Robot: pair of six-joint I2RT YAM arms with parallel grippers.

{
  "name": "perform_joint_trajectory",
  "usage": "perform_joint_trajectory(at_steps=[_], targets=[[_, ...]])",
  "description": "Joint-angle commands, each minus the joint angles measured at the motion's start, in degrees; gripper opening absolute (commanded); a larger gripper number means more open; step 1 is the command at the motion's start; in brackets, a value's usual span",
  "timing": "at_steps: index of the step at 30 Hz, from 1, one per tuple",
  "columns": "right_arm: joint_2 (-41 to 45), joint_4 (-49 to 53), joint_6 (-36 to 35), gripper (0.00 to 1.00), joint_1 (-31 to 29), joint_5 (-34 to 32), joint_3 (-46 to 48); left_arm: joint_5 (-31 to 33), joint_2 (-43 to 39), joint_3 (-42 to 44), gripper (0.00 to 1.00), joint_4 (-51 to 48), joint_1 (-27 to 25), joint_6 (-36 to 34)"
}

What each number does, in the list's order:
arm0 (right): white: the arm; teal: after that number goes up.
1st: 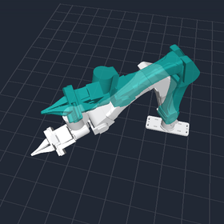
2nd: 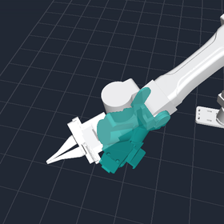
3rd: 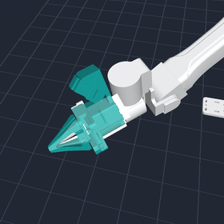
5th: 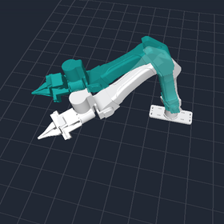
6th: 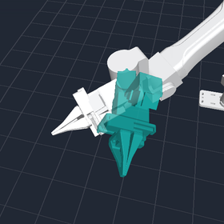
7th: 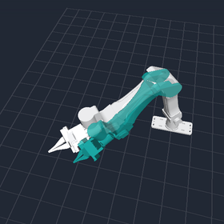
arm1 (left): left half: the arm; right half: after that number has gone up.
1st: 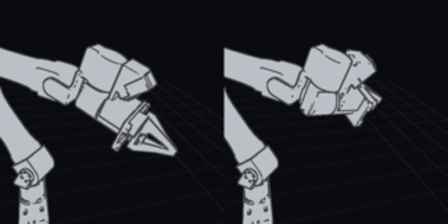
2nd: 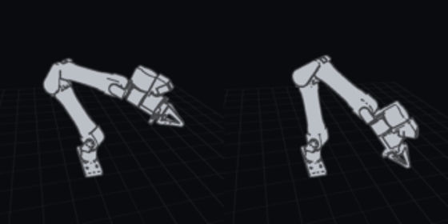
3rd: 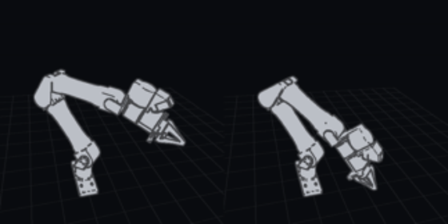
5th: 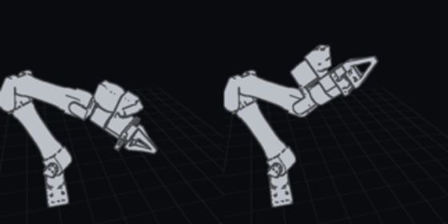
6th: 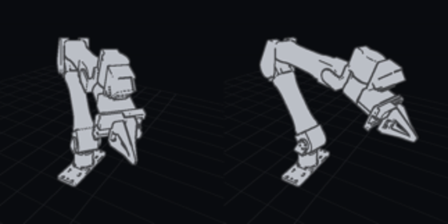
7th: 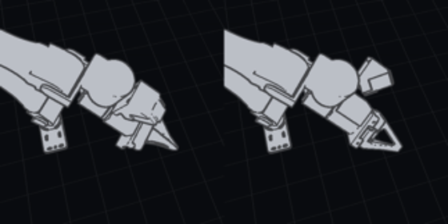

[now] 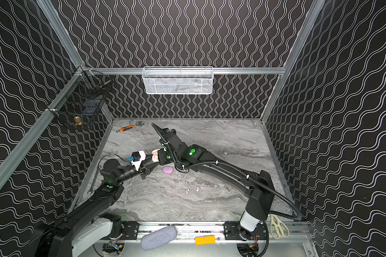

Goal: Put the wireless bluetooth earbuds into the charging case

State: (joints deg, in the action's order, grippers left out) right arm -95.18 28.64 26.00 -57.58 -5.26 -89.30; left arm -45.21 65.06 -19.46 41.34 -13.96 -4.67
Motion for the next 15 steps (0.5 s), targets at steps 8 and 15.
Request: perform_joint_trajectory(at_steps=[8, 15], targets=[[5.1, -0.8, 1.8, 0.26, -0.2, -0.4, 3.0, 0.1, 0.0, -0.1, 0.0, 3.1, 0.1, 0.3], [4.1, -4.0, 2.9, 0.26, -0.2, 3.8, 3.1, 0.3, -0.1, 0.0, 0.0, 3.1, 0.2, -0.2]])
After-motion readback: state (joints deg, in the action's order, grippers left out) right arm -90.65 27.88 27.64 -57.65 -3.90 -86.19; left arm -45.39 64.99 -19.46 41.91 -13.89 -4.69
